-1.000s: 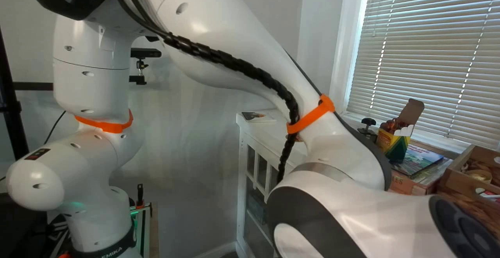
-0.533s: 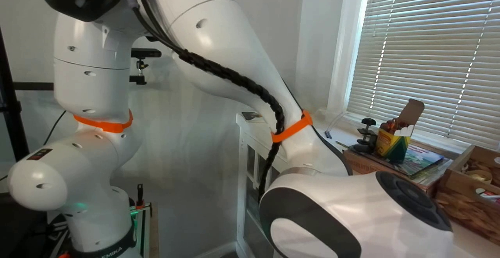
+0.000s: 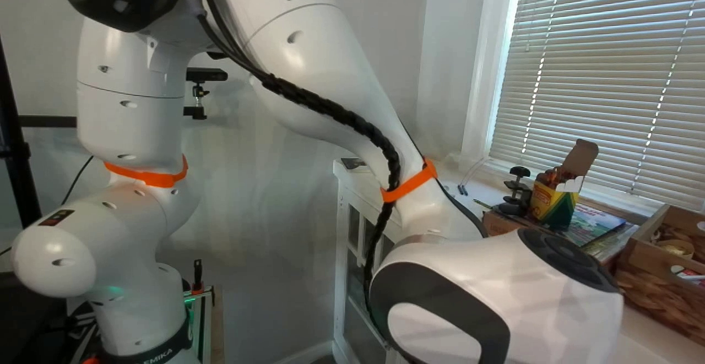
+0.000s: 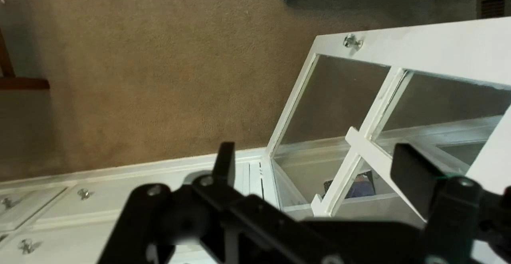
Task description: Close the bottom right cabinet door
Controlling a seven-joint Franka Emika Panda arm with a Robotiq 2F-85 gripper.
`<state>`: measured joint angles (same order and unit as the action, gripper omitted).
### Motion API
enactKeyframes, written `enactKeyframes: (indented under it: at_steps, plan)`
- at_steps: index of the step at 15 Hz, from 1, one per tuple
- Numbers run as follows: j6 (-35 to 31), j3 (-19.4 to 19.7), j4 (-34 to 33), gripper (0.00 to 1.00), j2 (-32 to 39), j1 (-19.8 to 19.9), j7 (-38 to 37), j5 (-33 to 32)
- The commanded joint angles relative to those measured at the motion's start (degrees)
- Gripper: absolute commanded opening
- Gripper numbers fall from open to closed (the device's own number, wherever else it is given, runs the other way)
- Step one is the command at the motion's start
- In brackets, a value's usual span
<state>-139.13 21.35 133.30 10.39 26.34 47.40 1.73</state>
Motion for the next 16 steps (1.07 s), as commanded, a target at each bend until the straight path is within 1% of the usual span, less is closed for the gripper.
enactKeyframes:
  at_steps: [1, 3, 6, 8, 10, 16]
  plan:
    - [-6.7, -3.5, 2.4, 1.0, 0.2, -1.1, 4.0, 1.3]
    - [-7.4, -6.4, 3.2, 1.0, 0.3, -0.9, 7.5, 5.7]
    - [-5.1, -9.3, 4.1, 1.0, 0.4, -0.6, 12.8, 12.5]
    - [-4.0, -10.0, 4.6, 1.0, 0.6, -0.4, 15.9, 15.5]
    - [-3.1, -9.8, 4.7, 1.0, 0.7, -0.4, 18.3, 17.0]
    - [-3.7, -12.0, 4.5, 1.0, 1.1, -1.4, 23.5, 25.8]
